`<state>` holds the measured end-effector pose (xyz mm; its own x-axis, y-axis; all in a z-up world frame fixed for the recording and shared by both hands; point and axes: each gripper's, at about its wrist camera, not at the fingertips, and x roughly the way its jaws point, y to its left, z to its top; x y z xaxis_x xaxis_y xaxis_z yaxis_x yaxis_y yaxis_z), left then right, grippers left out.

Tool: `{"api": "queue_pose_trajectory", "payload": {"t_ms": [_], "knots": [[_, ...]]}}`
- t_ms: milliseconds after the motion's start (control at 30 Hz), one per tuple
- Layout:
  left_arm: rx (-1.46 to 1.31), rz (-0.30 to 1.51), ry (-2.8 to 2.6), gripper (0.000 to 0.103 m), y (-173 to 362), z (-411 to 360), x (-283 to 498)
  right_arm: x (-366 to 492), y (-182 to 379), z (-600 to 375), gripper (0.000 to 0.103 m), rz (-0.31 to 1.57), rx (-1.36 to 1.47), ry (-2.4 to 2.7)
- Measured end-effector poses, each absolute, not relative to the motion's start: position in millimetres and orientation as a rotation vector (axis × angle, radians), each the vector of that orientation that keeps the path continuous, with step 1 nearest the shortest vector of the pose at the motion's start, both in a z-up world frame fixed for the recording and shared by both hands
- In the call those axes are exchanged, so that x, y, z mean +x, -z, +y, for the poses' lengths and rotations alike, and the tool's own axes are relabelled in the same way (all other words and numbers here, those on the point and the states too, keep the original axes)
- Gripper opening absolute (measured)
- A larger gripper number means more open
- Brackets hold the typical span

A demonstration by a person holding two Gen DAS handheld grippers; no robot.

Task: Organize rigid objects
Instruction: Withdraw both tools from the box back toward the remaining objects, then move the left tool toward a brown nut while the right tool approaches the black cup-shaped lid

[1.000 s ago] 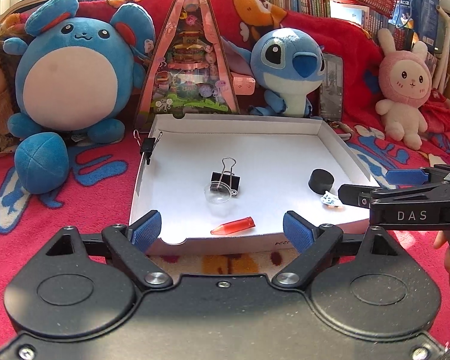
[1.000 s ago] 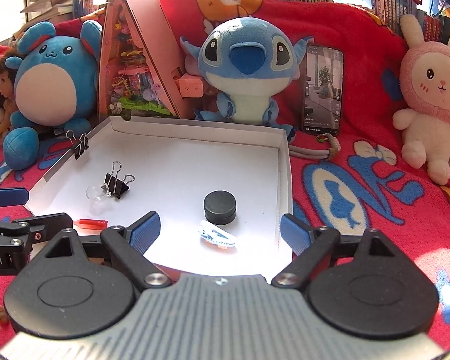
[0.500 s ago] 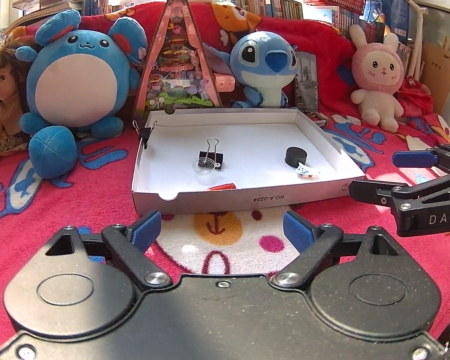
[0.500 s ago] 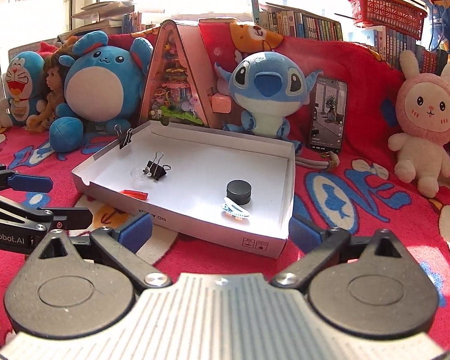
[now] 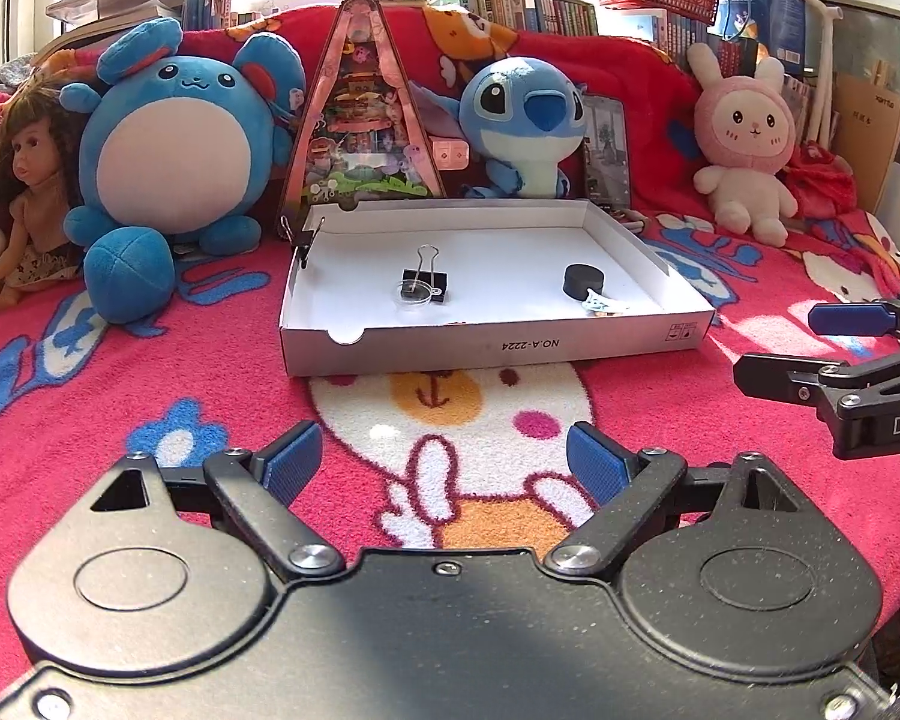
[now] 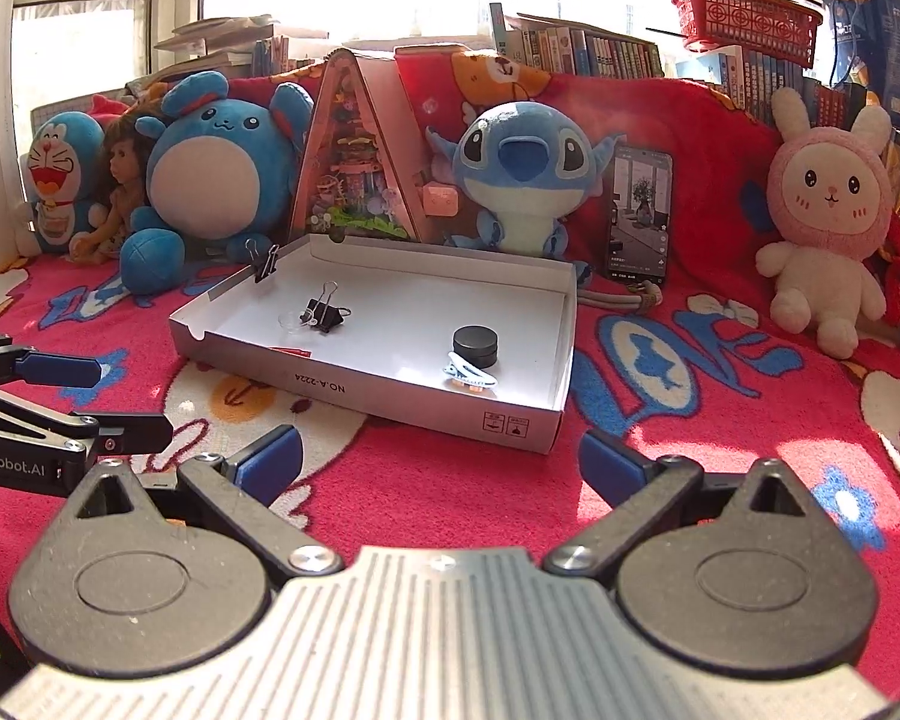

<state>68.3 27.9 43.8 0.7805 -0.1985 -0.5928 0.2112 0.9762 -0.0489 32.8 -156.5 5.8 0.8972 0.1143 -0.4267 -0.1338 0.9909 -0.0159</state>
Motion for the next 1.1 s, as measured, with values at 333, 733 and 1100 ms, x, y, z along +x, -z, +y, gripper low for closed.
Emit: {"api": "queue_pose_trajectory", "payload": {"t_ms": [333, 733, 1100], "knots": [[0.016, 0.642, 0.191, 0.088, -32.5, 37.3, 45.6, 8.3, 14.3, -161.6, 0.1, 0.455, -0.038, -0.116], [-0.039, 0.687, 0.147, 0.071, -19.4, 56.5, 28.2, -22.1, 32.8, -145.8, 0.08, 0.486, -0.081, -0.179], [-0.01, 0.679, 0.133, 0.05, -12.8, 55.6, 32.0, -27.2, 45.9, -119.3, 0.033, 0.551, -0.138, -0.278]]}}
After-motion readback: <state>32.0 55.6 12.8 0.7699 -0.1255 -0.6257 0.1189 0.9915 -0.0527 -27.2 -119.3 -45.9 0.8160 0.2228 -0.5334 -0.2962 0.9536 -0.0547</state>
